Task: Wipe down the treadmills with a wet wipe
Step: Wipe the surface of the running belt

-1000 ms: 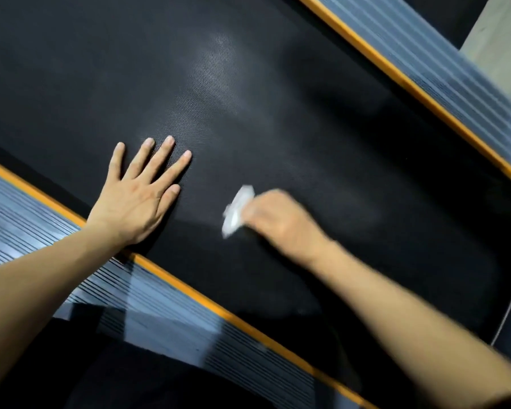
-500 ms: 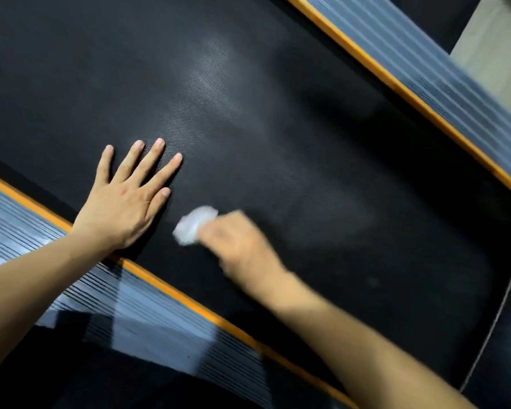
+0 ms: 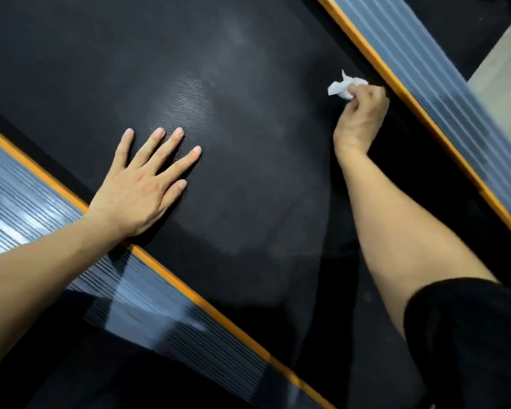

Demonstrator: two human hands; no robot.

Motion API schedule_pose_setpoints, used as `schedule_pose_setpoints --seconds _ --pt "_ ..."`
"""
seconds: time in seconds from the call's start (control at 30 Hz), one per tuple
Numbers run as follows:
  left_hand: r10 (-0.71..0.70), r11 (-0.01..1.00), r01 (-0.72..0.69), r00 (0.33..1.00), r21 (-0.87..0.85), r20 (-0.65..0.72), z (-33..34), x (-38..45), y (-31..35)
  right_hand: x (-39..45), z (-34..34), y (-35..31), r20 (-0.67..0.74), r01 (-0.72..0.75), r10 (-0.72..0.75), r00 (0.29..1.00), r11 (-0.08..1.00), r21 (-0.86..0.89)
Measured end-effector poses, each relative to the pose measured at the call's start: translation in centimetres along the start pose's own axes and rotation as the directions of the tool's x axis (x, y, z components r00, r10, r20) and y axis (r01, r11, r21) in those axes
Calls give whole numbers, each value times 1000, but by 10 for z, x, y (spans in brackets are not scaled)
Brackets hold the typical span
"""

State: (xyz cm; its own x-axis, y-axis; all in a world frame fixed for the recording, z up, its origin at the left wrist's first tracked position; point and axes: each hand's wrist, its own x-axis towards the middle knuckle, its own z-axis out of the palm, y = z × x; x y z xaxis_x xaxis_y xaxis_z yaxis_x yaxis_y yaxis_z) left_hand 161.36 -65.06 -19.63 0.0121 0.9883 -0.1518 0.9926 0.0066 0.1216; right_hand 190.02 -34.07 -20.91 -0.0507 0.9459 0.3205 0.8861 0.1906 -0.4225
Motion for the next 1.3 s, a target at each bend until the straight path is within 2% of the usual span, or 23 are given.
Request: schedule_pose_setpoints --seconds 0.07,0.13,0.23,0.33,0.47,0.53,0.6,0.67,0.73,0.77,0.8,0.87,0.93,0.97,1.0,1.03,1.1,1.13,1.17,1.23,1.3 --pt "-40 998 40 999 -56 2 -3 -1 -1 -11 10 8 -69 -11 9 998 1000 -19" --pt "-63 995 65 998 -79 32 -8 -1 -1 -11 6 2 -35 -8 8 999 1000 15" --pt "-78 995 88 984 -56 162 -16 -1 1 -3 3 -3 -9 -20 21 1000 1000 5" --pt "-101 993 112 967 -38 236 -20 2 -4 -2 8 -5 -65 -14 14 998 1000 5" --pt "-137 989 96 878 110 459 -34 14 -10 4 9 1 -75 48 -47 996 999 11" --pt "-157 987 116 856 113 493 -39 18 -5 5 7 1 -78 66 -66 995 998 -10" --pt "-185 983 161 847 93 498 -40 14 0 3 -1 5 -15 48 -49 999 999 -19" --pt "-184 983 160 838 92 513 -41 13 1 0 -9 9 111 135 -126 986 988 -74" --pt "-171 985 155 836 75 521 -45 16 -1 -21 -14 -6 252 337 -314 915 940 -54" --pt "-165 986 152 843 69 512 -46 16 -2 -44 -19 -25 328 409 -394 859 912 24" --pt "-166 986 154 851 64 498 -45 15 -2 -74 -28 -50 415 437 -445 793 891 121" --pt "-172 985 163 865 61 472 -43 13 -3 -152 -54 -95 592 454 -542 597 836 307" --pt "-180 983 174 880 56 440 -44 11 -4 -233 -83 -119 595 506 -690 412 717 481" --pt "-185 982 184 891 44 415 -43 9 -6 -254 -96 -122 579 566 -752 316 639 521" --pt "-194 979 202 904 19 380 -40 5 -7 -254 -97 -114 576 586 -777 254 597 547" --pt "-203 976 219 919 -12 337 -37 2 -7 -232 -95 -111 581 574 -773 253 604 553" --pt "-217 968 243 935 -58 281 -31 -5 -8 -158 -84 -97 561 629 -755 339 626 461" --pt "-222 967 247 937 -65 269 -28 -7 -8 -115 -73 -79 540 601 -726 426 674 430" --pt "-227 966 252 939 -65 259 -25 -8 -8 -67 -65 -61 496 532 -658 566 752 390" --pt "-234 964 257 942 -70 241 -23 -10 -7 5 -43 -19 369 456 -492 788 870 186" --pt "-231 964 256 944 -80 233 -24 -10 -7 27 -31 -6 321 267 -263 910 963 31"
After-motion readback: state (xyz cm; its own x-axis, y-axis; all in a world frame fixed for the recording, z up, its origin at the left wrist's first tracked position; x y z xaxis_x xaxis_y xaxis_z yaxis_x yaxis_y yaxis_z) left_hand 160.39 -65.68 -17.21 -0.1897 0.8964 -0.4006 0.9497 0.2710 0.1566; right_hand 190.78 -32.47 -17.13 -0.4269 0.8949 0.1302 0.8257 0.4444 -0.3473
